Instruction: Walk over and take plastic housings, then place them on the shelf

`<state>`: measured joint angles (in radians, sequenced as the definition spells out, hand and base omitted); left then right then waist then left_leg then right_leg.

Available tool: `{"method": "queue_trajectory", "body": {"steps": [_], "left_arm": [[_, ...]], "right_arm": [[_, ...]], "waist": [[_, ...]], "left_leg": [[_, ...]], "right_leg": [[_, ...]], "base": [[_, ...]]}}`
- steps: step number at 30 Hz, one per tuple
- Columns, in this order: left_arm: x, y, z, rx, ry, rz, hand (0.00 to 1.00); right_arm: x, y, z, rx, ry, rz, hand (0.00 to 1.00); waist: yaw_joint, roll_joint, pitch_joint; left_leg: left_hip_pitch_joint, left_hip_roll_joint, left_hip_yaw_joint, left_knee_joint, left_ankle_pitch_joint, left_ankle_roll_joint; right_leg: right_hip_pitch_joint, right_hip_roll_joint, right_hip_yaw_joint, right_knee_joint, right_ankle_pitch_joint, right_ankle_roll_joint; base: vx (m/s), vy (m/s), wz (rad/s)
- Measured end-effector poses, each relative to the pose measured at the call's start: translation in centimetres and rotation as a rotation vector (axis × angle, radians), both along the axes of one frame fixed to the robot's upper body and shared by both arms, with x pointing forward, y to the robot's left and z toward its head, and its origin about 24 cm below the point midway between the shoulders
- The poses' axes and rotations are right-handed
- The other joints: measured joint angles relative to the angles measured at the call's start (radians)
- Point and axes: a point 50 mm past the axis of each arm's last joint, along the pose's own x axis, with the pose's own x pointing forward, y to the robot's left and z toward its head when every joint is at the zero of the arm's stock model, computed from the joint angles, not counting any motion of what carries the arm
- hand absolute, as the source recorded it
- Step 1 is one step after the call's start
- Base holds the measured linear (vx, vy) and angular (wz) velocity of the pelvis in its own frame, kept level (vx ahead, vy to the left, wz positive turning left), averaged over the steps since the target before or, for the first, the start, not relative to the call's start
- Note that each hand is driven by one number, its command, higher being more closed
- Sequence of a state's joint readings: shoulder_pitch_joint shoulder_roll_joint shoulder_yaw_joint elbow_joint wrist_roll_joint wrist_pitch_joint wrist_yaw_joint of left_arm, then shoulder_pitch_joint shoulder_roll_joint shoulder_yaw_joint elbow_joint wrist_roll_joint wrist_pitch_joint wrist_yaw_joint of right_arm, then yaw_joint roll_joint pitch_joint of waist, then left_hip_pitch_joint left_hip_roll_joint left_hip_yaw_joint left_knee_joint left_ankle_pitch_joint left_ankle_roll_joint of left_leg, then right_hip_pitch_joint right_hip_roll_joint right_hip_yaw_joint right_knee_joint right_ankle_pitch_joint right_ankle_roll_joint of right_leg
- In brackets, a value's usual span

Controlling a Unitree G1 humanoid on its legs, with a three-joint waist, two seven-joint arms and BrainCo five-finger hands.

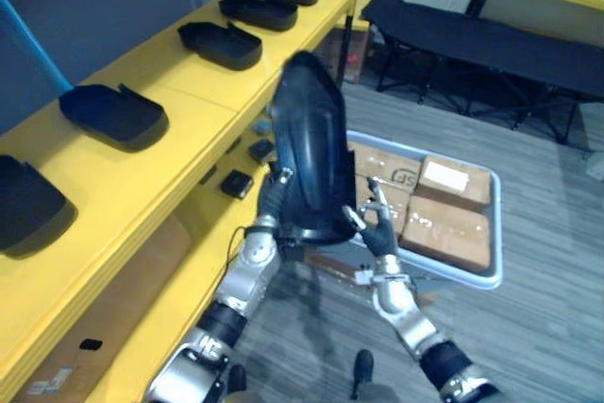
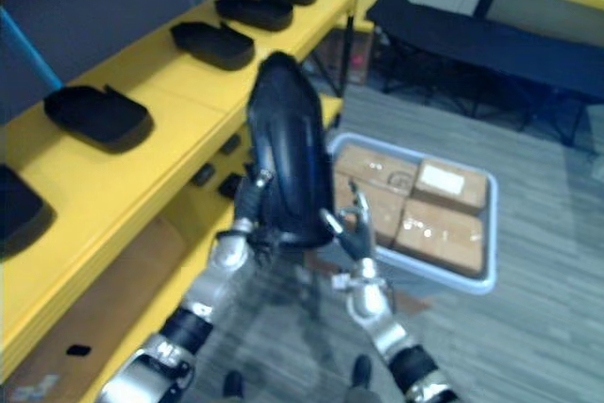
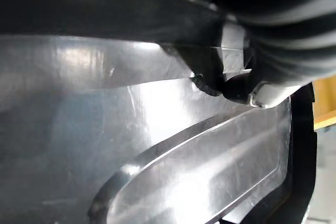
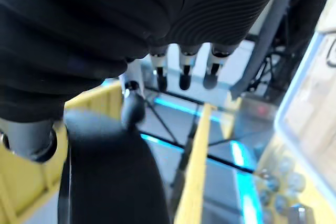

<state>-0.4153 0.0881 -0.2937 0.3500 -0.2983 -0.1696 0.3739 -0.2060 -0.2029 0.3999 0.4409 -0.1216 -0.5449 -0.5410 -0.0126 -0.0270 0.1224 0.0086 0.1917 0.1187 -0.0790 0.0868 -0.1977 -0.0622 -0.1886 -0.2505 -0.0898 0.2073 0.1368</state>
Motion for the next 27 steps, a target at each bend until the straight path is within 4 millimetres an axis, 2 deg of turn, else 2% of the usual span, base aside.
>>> {"method": "queue_trajectory", "body": {"steps": [5, 7, 14, 16, 19, 21, 23, 25, 27], "left_arm": [[-1.1, 1.2, -1.3, 0.105, 0.002, 0.116, 1.0], [-1.7, 2.2, -2.0, 0.168, 0.01, 0.213, 1.0], [-2.5, 5.2, -1.7, 0.329, -0.048, 0.482, 1.0], [-2.7, 5.6, -1.5, 0.37, -0.066, 0.516, 1.0], [-3.4, 6.4, -2.4, 0.401, -0.032, 0.539, 1.0], [-4.0, 6.9, -3.3, 0.404, 0.003, 0.552, 1.0], [-4.6, 7.3, -3.9, 0.394, 0.025, 0.562, 1.0], [-5.5, 8.1, -4.4, 0.308, 0.041, 0.592, 1.0], [-6.7, 9.3, -4.1, 0.223, 0.03, 0.646, 1.0]], "right_arm": [[0.0, -0.6, 1.2, 0.057, -0.055, -0.01, 0.0], [0.1, -1.1, 2.0, 0.095, -0.078, -0.022, 0.0], [-0.5, -2.4, 3.7, 0.194, -0.13, -0.035, 0.0], [-0.6, -2.7, 4.1, 0.232, -0.146, -0.041, 0.0], [-1.2, -3.4, 4.3, 0.303, -0.141, -0.047, 0.0], [-1.9, -4.2, 3.6, 0.328, -0.097, -0.069, 0.0], [-2.5, -5.3, 1.9, 0.352, 0.015, -0.11, 0.0], [-3.7, -6.7, -0.8, 0.364, 0.168, -0.179, 0.0], [-4.6, -7.6, -2.1, 0.433, 0.224, -0.21, 0.0]], "waist": [[-0.001, 0.0, -0.018], [-0.001, 0.0, -0.018], [0.0, 0.0, -0.018], [0.0, 0.0, -0.018], [0.0, -0.001, -0.018], [0.0, -0.002, -0.031], [-0.001, -0.005, -0.038], [-0.004, -0.005, -0.039], [-0.006, -0.003, -0.04]], "left_leg": [[0.012, 0.0, 0.001, 0.0, -0.01, -0.004], [0.013, 0.001, 0.001, 0.0, -0.011, -0.006], [0.013, 0.009, 0.003, 0.0, -0.014, -0.009], [0.014, 0.009, 0.006, 0.0, -0.016, -0.01], [0.024, 0.009, 0.025, 0.0, -0.025, -0.009], [0.024, 0.009, 0.036, 0.0, -0.03, -0.007], [0.025, 0.009, 0.044, 0.0, -0.031, -0.006], [0.026, 0.008, 0.048, 0.0, -0.034, -0.004], [0.026, 0.008, 0.049, 0.0, -0.035, -0.004]], "right_leg": [[0.011, 0.0, 0.002, 0.0, -0.014, 0.0], [0.01, 0.001, 0.002, 0.0, -0.014, 0.0], [0.008, 0.008, 0.004, 0.0, -0.016, -0.004], [0.008, 0.009, 0.005, 0.0, -0.016, -0.003], [0.008, 0.009, 0.017, 0.0, -0.013, 0.0], [-0.002, 0.009, 0.029, 0.0, -0.014, 0.001], [-0.005, 0.01, 0.034, 0.0, -0.014, 0.002], [-0.005, 0.009, 0.036, 0.008, -0.012, 0.004], [-0.006, 0.009, 0.034, 0.009, -0.012, 0.004]], "base": [[0.0, 0.0, 0.0], [0.0, 0.0, 0.0], [0.0, 0.0, 0.0], [0.01, -0.003, -0.02], [0.04, 0.01, -0.12], [0.05, 0.018, -0.19], [0.06, 0.014, -0.1], [0.05, 0.015, -0.02], [0.02, 0.007, -0.01]]}}
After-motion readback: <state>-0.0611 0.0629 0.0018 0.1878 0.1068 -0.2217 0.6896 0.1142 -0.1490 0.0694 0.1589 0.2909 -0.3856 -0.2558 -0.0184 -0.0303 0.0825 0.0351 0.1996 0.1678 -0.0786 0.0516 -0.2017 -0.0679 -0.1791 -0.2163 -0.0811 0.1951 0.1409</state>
